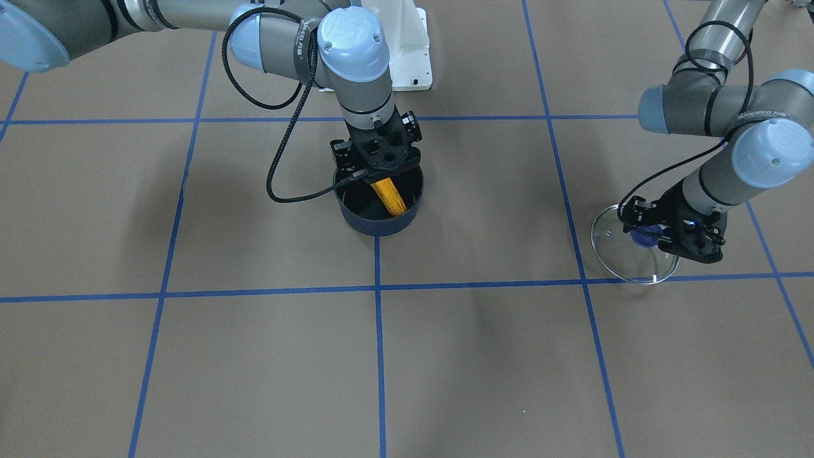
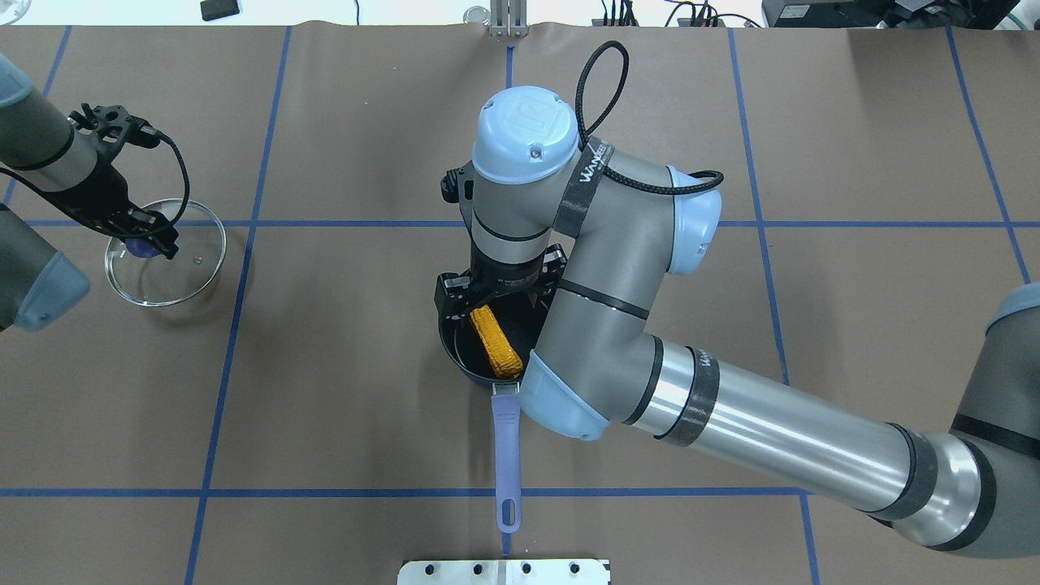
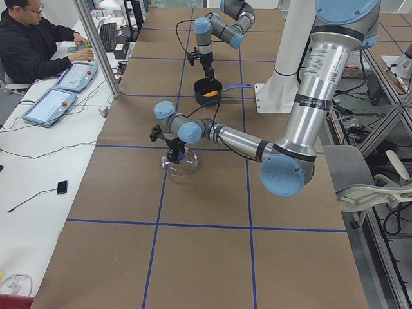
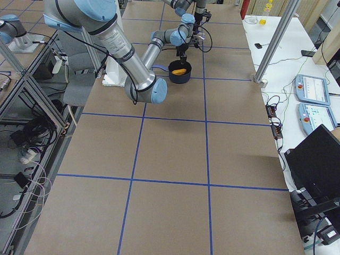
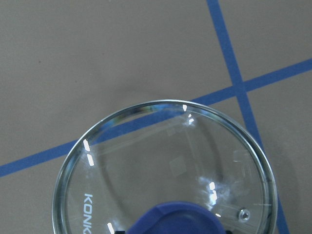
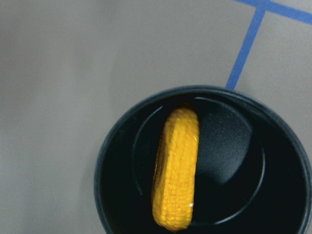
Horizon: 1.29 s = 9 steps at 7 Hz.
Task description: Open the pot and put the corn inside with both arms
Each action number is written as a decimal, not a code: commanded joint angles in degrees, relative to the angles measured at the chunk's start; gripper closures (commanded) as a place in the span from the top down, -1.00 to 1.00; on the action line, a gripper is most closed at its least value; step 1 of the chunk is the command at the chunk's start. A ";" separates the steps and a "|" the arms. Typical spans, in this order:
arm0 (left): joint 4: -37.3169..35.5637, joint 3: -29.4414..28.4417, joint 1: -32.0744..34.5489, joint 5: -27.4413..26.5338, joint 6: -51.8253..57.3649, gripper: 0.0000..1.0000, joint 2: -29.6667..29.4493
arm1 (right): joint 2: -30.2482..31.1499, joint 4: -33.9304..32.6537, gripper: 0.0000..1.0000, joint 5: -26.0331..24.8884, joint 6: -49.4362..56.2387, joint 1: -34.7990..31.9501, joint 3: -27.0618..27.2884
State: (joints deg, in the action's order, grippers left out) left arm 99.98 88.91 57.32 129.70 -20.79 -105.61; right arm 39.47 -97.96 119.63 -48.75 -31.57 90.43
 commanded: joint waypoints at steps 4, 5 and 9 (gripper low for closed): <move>0.83 -2.51 -0.37 6.44 -0.31 0.00 -0.30 | 0.34 0.05 1.00 -0.01 -0.03 -0.42 0.28; 0.92 -2.43 -0.37 6.44 -0.30 0.00 -0.21 | 0.52 -0.03 1.00 -0.01 -0.03 -0.42 0.28; 0.83 -2.51 -0.28 6.44 -0.30 0.11 -0.04 | 0.69 0.05 1.00 -0.09 0.14 -0.34 0.19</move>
State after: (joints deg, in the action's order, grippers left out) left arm 100.82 86.40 57.03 136.14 -21.07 -105.63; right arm 40.10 -97.93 119.54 -48.67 -31.91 90.66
